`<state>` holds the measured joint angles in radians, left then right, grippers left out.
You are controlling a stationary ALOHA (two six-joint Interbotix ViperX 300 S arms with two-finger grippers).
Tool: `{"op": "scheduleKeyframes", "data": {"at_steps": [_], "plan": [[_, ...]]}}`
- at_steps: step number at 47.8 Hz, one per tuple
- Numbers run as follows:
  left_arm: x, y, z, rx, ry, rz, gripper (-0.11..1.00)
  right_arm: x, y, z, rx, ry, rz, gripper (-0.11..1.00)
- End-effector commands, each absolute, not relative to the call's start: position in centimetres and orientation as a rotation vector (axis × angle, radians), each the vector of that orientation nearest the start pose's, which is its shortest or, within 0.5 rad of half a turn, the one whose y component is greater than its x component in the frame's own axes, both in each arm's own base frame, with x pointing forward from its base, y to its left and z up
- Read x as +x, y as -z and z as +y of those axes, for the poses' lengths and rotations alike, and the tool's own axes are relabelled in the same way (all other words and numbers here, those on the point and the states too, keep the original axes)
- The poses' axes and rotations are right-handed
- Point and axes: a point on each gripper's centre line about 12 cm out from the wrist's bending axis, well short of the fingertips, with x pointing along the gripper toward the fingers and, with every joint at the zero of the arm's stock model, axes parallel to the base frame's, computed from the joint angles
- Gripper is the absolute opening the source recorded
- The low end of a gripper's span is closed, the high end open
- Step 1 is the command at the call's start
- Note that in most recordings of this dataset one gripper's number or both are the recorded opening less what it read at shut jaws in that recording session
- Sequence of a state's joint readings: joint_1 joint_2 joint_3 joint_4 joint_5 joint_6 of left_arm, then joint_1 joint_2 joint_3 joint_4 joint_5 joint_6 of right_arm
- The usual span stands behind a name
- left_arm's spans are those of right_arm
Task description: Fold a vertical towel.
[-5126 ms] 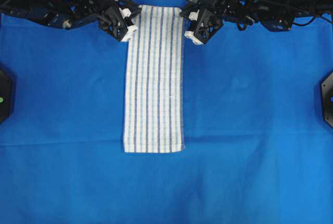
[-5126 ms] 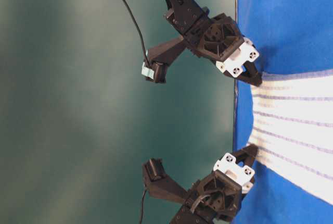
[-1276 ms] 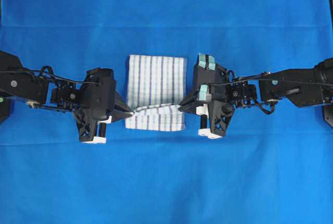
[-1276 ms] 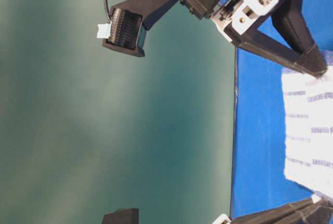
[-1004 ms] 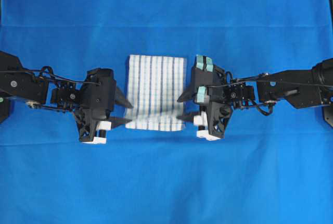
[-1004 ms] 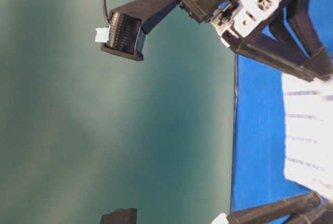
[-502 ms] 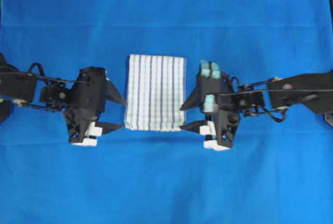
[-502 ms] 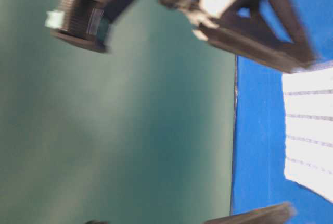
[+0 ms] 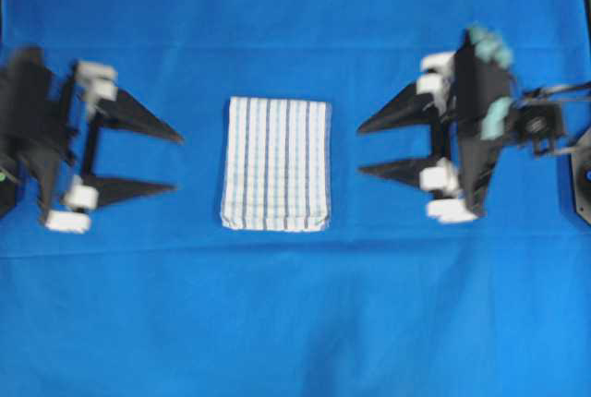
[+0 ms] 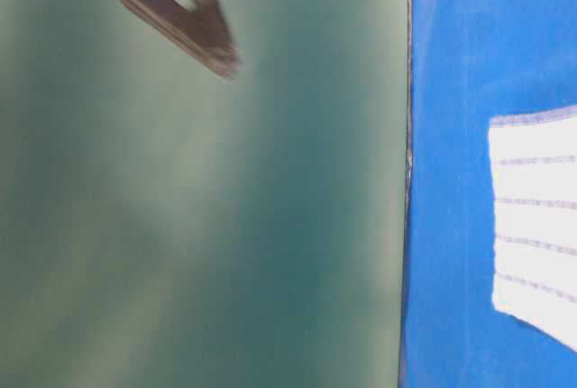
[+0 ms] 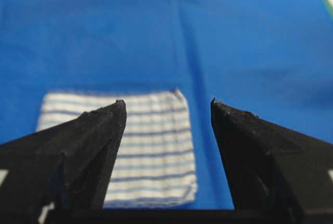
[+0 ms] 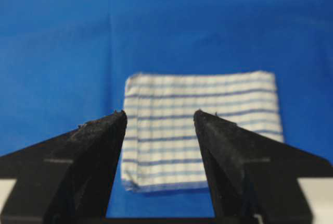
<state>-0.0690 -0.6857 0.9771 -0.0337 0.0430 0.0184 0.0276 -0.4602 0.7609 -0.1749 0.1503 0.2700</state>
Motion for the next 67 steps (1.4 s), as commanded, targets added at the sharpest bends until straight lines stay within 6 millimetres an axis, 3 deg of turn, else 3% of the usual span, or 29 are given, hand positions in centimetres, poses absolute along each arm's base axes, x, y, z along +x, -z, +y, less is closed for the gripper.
{"op": "scheduleKeyframes", "data": {"at_steps": [1, 14, 23, 31, 39, 47, 67], "plan": [[24.1, -28.7, -1.0, -0.005, 0.04, 0.275, 0.64, 29.9, -30.1, 0.0, 0.076, 0.03, 0.38, 0.59], [19.6, -29.6, 0.0, -0.008, 0.001, 0.236, 0.64, 23.6, -32.4, -0.6, 0.073, 0.049, 0.23, 0.59], [16.8, -28.0, 0.2, -0.012, -0.011, 0.199, 0.63, 19.5, -31.3, -0.7, 0.078, 0.053, 0.163, 0.59], [14.8, -26.1, 0.2, -0.018, -0.011, 0.169, 0.63, 16.8, -28.5, -1.0, 0.098, 0.073, 0.127, 0.59], [13.8, -24.2, 0.2, -0.033, -0.014, 0.164, 0.63, 15.6, -25.3, -1.2, 0.122, 0.084, 0.101, 0.59], [13.7, -23.6, 0.2, -0.033, -0.014, 0.165, 0.63, 15.4, -22.7, -1.5, 0.152, 0.101, 0.099, 0.59], [13.7, -23.5, 0.1, -0.035, -0.013, 0.167, 0.63, 15.6, -22.2, -1.6, 0.152, 0.106, 0.118, 0.59]]}}
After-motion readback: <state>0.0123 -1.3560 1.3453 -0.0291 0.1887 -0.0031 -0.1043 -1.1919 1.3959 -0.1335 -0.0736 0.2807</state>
